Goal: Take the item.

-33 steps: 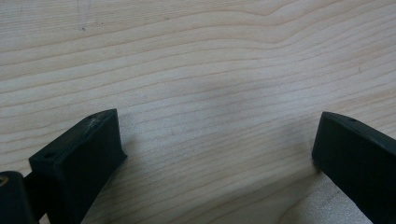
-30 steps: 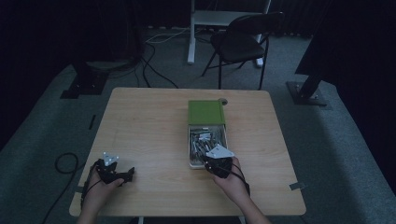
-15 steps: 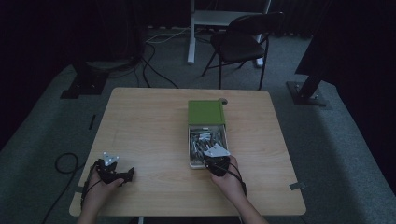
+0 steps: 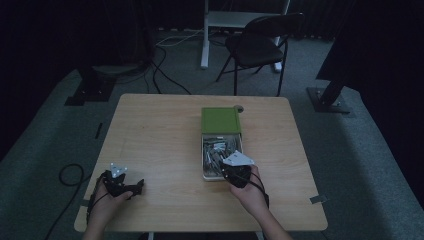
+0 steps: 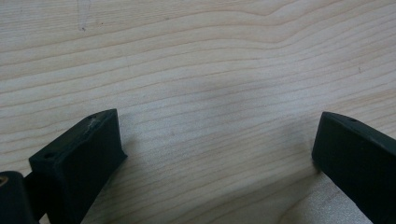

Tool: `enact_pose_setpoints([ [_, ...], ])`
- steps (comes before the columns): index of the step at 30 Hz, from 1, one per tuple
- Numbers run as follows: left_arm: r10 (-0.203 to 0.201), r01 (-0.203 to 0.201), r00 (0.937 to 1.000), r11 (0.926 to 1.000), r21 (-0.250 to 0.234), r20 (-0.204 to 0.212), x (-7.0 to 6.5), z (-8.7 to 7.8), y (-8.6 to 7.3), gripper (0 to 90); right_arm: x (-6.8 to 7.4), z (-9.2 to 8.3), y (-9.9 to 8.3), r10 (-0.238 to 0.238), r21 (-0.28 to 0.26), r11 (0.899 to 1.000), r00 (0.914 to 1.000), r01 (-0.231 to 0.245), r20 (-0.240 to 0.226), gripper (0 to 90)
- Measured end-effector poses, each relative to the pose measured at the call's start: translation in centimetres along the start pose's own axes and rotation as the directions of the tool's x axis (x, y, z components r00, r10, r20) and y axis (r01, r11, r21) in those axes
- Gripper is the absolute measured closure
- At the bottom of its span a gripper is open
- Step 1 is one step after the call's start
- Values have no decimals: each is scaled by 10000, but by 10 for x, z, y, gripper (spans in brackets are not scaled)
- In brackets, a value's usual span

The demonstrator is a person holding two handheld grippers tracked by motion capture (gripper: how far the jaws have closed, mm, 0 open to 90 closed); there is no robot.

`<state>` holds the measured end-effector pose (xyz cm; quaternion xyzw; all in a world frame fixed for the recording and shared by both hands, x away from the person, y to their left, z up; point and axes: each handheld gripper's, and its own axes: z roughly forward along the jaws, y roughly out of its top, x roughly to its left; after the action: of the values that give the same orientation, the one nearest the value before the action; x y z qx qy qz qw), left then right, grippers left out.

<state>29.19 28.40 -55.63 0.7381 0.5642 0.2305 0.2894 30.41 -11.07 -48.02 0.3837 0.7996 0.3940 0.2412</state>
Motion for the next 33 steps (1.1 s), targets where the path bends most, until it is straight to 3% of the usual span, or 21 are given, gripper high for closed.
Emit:
enact_pose_setpoints([
  [9, 0, 0, 10000, 10000, -2, -1, 0, 0, 0, 23, -6, -19, 15, 183, -534, 9984, 9996, -194, -206, 879],
  [17, 1, -1, 10000, 10000, 9, 2, 0, 0, 0, 23, -19, -40, 29, 210, -1081, 9939, 9998, -201, 67, 879],
  [27, -1, 1, 10000, 10000, 12, 2, 0, 0, 0, 23, -54, -62, 28, 722, -1444, 9877, 9937, -592, 861, 879],
  [33, -5, 5, 10000, 10000, -4, 0, 0, 0, 0, 23, -79, -74, 18, 1159, -1510, 9841, 9825, -936, 1460, 879],
])
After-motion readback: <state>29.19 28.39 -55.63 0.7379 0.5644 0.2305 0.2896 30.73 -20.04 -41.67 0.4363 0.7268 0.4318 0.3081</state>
